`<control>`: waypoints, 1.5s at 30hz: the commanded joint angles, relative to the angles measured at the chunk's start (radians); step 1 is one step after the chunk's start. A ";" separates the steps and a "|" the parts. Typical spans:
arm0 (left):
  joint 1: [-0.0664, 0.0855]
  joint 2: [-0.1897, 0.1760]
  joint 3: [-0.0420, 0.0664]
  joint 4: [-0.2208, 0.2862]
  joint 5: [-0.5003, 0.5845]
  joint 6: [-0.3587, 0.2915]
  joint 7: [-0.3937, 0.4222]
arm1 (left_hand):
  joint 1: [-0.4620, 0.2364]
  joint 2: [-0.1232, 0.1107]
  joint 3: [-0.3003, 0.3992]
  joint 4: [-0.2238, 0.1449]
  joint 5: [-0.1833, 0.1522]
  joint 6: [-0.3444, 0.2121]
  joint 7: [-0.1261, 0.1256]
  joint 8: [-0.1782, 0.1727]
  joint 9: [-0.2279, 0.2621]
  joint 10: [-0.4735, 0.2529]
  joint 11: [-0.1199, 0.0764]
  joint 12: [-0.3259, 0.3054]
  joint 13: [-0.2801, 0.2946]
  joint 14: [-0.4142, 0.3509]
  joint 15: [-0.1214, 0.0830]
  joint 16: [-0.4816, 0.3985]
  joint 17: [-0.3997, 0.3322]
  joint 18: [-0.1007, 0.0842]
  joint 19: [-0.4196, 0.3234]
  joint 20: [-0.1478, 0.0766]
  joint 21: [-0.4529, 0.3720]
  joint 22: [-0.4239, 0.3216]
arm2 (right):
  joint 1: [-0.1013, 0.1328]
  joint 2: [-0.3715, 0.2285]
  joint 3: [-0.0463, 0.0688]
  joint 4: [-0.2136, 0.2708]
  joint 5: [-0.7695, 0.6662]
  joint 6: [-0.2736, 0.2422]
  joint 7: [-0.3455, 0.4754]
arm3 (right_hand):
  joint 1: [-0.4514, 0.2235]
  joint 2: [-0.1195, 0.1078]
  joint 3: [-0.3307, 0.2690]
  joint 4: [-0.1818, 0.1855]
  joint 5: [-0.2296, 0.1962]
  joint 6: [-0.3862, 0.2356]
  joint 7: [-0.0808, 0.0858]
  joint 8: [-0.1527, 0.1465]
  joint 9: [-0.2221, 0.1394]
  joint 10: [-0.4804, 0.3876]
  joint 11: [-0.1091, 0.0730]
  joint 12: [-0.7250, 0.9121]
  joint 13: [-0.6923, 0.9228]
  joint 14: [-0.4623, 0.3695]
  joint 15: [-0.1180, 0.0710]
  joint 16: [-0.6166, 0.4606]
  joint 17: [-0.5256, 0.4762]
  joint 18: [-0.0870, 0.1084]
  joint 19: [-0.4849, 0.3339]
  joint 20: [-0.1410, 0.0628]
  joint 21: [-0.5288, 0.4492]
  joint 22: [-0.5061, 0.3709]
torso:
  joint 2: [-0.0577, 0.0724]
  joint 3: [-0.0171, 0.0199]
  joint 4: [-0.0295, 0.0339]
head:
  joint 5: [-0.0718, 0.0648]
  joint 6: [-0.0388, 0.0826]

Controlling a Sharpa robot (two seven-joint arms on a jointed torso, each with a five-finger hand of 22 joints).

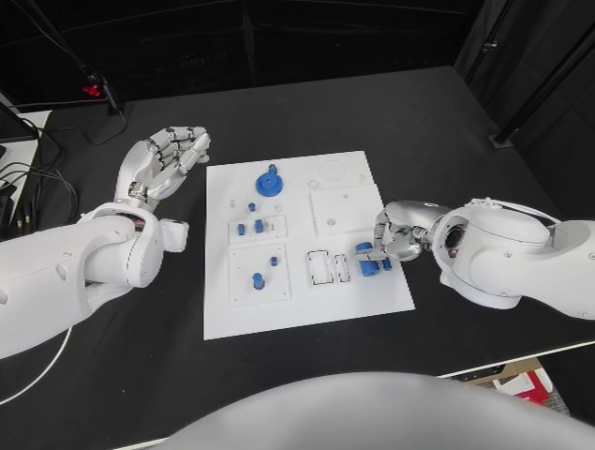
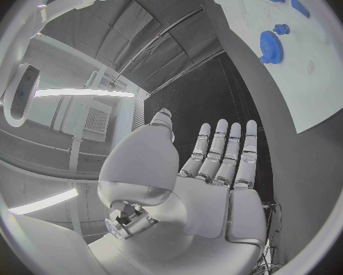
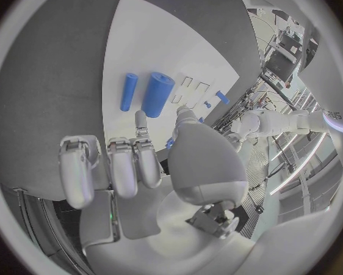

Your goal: Assemble the parts on the task board

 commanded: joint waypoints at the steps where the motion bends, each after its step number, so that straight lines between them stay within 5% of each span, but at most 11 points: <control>1: 0.001 -0.001 0.001 0.002 0.000 0.007 0.086 | 0.001 0.009 -0.005 -0.001 0.006 -0.007 0.124 0.004 -0.001 -0.006 0.000 0.005 -0.002 -0.004 -0.002 0.006 -0.002 0.004 0.005 0.002 0.005 -0.001 | 0.000 0.004 -0.002 0.000 -0.009 0.037 -0.018 | -0.011 0.004 0.008 -0.001 -0.008 0.008 -0.001 0.006 0.001 0.103 -0.009 0.002 0.263 0.104 -0.008 0.002 0.263 -0.007 0.106 -0.008 0.003 0.263 | 0.001 0.0005 0.0002 | 0.005 0.000; 45: 0.001 0.000 0.001 0.004 0.000 0.010 0.085 | 0.002 0.011 -0.007 -0.001 0.007 -0.008 0.124 0.005 -0.002 -0.005 0.000 0.007 -0.002 -0.004 -0.002 0.008 -0.004 0.004 0.005 0.002 0.005 -0.002 | -0.017 0.112 -0.018 -0.086 0.029 0.122 -0.044 | 0.008 0.053 0.026 -0.005 -0.011 0.020 -0.008 -0.005 -0.002 0.103 -0.016 0.002 0.263 0.104 -0.015 0.002 0.263 -0.007 0.106 -0.015 0.003 0.263 | 0.000 -0.0004 -0.0004 | 0.005 0.000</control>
